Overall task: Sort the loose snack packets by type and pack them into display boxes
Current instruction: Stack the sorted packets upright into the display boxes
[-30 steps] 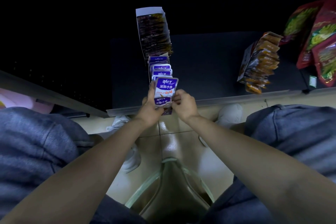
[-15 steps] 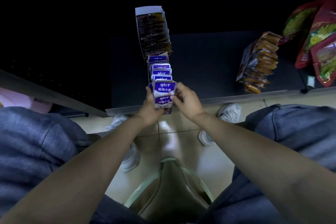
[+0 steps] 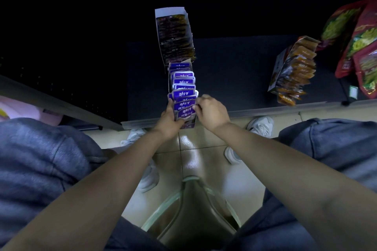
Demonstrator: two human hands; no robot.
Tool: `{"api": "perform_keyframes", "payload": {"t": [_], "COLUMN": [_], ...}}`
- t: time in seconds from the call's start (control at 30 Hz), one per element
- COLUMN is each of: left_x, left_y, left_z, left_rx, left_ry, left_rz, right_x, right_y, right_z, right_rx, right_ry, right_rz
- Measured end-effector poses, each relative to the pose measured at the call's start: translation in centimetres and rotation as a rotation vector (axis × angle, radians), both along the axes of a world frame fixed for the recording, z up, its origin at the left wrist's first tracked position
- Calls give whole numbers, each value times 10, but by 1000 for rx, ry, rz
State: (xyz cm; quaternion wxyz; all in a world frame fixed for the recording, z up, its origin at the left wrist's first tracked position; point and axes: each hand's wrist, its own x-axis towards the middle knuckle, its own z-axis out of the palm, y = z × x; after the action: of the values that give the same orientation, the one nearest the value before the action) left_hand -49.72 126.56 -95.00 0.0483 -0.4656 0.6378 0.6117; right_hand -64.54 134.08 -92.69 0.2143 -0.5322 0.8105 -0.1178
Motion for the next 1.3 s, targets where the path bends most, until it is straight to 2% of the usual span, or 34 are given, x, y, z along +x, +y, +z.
{"api": "perform_keyframes", "payload": {"t": [0.17, 0.53, 0.7, 0.8, 0.97, 1.1, 1.2, 1.3], "left_x": [1, 0, 0, 3, 4, 2, 0, -3], "left_y": [1, 8, 8, 4, 2, 4, 2, -1], "left_z": [-1, 0, -1, 2, 0, -8, -2, -1], "left_rx": [-23, -11, -18, -46, -99, -97, -90, -112], "left_ry": [11, -1, 13, -8, -15, 0, -1, -5], "left_rz": [-41, -51, -65, -46, -16, 32, 57, 69], "right_x": [-7, -2, 2, -2, -16, -12, 0, 4], "right_y": [14, 11, 7, 0, 7, 9, 5, 4], "right_z": [-2, -9, -15, -13, -16, -16, -15, -14], "right_rx": [-36, -72, -44, 6, 26, -12, -107, -107], "right_ry": [86, -247, -143, -143, -300, -324, -464, -577], "right_rz": [-10, -125, -81, -16, -39, -70, -222, -314]}}
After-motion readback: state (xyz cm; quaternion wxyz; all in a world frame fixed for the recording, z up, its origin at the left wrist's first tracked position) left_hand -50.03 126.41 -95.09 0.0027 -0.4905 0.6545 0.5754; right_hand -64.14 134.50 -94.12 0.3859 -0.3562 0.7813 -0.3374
